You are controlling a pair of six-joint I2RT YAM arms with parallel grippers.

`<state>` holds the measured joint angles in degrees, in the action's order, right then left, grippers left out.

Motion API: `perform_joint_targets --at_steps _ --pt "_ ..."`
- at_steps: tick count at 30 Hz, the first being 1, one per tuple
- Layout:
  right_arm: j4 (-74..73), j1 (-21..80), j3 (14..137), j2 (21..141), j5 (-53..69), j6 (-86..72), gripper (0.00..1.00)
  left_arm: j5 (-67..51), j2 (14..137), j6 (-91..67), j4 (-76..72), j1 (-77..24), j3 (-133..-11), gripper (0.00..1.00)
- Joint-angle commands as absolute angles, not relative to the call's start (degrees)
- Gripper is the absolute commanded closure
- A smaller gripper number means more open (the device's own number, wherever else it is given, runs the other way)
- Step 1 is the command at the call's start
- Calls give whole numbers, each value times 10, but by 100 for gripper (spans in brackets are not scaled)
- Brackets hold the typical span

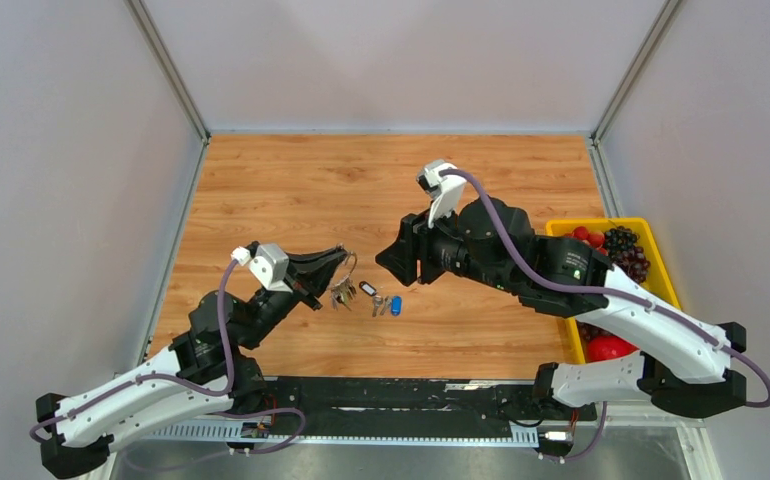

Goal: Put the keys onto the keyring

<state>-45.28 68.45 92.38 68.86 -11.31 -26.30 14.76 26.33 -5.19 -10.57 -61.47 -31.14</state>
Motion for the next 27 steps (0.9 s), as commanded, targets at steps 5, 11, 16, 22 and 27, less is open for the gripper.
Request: perform_joint_targets --at_steps 5,11,16,22,27 --pt "-429 674 839 685 -158 -236 52 250 246 -70 -99 -614 -328 100" --pt "-404 665 763 703 -155 -213 54 299 248 -82 -86 -613 -325 100" --pt "-356 650 687 727 -171 -210 55 333 243 -90 -78 -614 -319 100" --pt "-283 611 621 766 -143 -207 56 356 236 -102 -68 -613 -312 100" --pt "-257 585 604 806 -135 -201 55 358 228 -112 -57 -613 -311 100"
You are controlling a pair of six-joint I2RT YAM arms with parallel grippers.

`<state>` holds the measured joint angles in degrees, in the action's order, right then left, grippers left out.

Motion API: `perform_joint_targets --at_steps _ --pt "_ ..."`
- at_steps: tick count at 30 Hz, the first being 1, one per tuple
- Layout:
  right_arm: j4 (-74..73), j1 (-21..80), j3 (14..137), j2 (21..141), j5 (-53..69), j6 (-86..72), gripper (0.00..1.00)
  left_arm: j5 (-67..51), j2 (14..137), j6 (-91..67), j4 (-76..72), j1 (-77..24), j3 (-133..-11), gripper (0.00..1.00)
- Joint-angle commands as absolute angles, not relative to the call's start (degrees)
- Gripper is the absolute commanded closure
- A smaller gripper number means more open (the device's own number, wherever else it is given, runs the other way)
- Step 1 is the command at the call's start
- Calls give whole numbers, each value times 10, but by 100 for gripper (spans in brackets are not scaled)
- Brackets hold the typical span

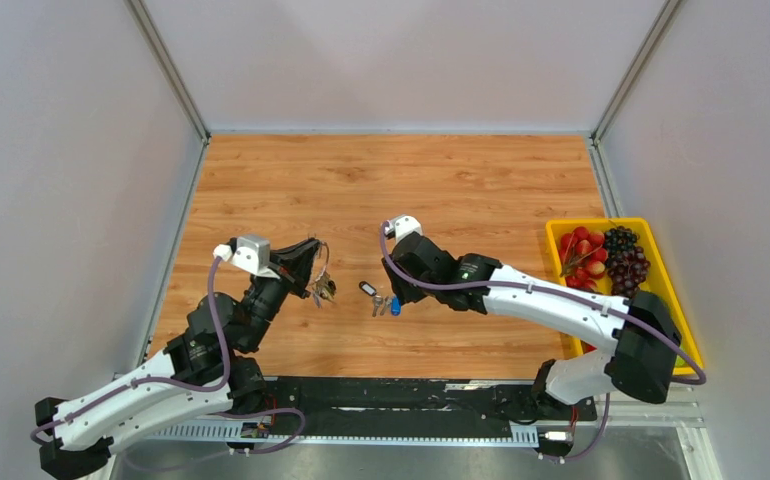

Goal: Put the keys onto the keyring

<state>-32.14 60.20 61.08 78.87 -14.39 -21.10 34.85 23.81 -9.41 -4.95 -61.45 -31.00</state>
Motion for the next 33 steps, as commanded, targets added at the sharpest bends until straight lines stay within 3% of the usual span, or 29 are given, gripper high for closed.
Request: perform_joint_targets --at_steps 1,11,33 --pt "-255 578 601 813 -132 -207 55 358 227 -114 -54 -613 -311 100" --pt "-220 542 584 877 -62 -338 45 352 223 -121 -50 -613 -311 100" --pt "-179 542 585 972 -16 -426 47 348 204 -125 -39 -613 -305 100"
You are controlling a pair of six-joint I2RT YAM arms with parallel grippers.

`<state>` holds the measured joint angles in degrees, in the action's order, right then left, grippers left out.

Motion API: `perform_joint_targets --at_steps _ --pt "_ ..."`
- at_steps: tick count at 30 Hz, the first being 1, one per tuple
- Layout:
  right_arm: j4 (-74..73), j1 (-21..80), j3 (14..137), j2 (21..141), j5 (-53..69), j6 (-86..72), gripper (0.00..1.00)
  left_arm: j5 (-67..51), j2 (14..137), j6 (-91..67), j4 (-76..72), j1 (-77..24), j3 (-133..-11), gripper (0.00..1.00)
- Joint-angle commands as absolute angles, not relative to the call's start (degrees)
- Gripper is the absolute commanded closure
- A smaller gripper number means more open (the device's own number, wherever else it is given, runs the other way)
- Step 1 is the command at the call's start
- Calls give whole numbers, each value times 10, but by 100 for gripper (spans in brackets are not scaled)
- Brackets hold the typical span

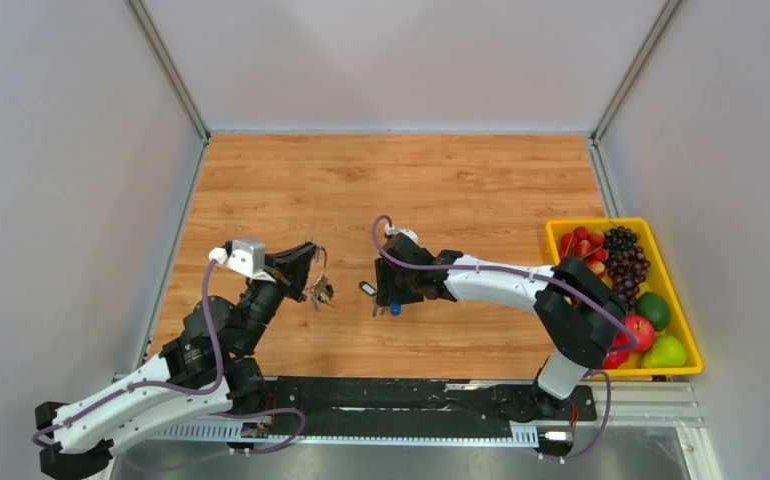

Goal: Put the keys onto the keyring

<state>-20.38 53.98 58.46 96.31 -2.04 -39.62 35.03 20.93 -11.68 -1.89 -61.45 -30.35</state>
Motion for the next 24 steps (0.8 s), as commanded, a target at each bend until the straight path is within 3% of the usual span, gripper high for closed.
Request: perform_joint_targets --at_steps 1,24 --pt "-179 542 586 973 -18 -430 47 348 204 -125 -39 -613 -306 100" --pt "-162 505 587 996 -13 -463 56 346 200 -121 -43 -613 -303 100"
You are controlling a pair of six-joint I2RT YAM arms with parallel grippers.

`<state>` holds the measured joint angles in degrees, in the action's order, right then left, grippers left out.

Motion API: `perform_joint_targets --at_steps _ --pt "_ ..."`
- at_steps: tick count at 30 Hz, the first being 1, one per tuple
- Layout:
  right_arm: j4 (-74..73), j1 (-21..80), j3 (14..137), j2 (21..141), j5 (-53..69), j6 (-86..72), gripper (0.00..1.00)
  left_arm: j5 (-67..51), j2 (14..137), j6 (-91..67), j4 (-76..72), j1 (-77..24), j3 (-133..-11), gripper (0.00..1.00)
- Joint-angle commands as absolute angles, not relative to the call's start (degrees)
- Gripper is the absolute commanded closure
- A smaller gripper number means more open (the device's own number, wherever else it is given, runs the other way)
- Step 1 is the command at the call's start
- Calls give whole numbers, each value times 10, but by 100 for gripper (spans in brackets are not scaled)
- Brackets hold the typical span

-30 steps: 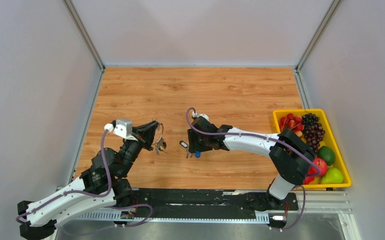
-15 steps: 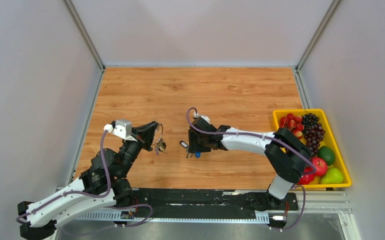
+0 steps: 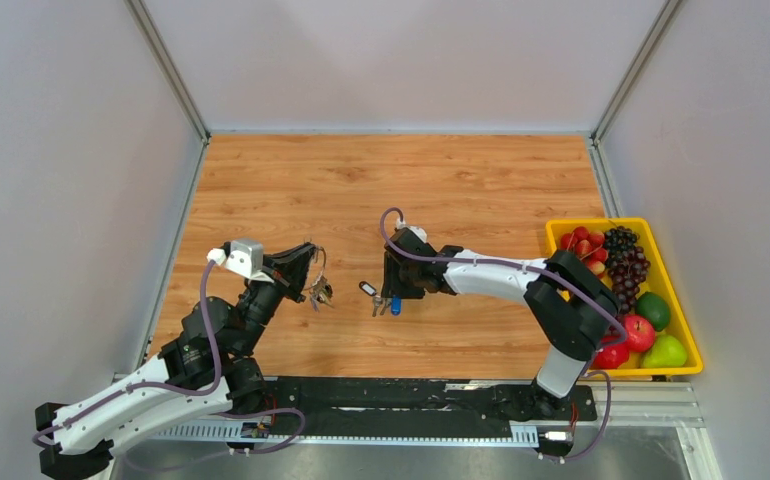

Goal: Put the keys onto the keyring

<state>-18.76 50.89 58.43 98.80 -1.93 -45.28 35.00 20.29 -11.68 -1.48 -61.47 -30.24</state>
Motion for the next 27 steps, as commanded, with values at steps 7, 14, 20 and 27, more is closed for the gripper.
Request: perform_joint_targets --at_steps 7,14,20,27 --pt "-159 505 583 1005 -9 -460 60 348 200 -120 -42 -613 -302 100" --pt "-158 505 582 1004 -9 -456 73 348 200 -120 -43 -614 -301 100" --pt "-158 505 581 1005 -9 -455 83 349 200 -119 -42 -613 -300 100" --pt "-159 504 580 1001 11 -448 100 349 200 -118 -45 -613 -299 100"
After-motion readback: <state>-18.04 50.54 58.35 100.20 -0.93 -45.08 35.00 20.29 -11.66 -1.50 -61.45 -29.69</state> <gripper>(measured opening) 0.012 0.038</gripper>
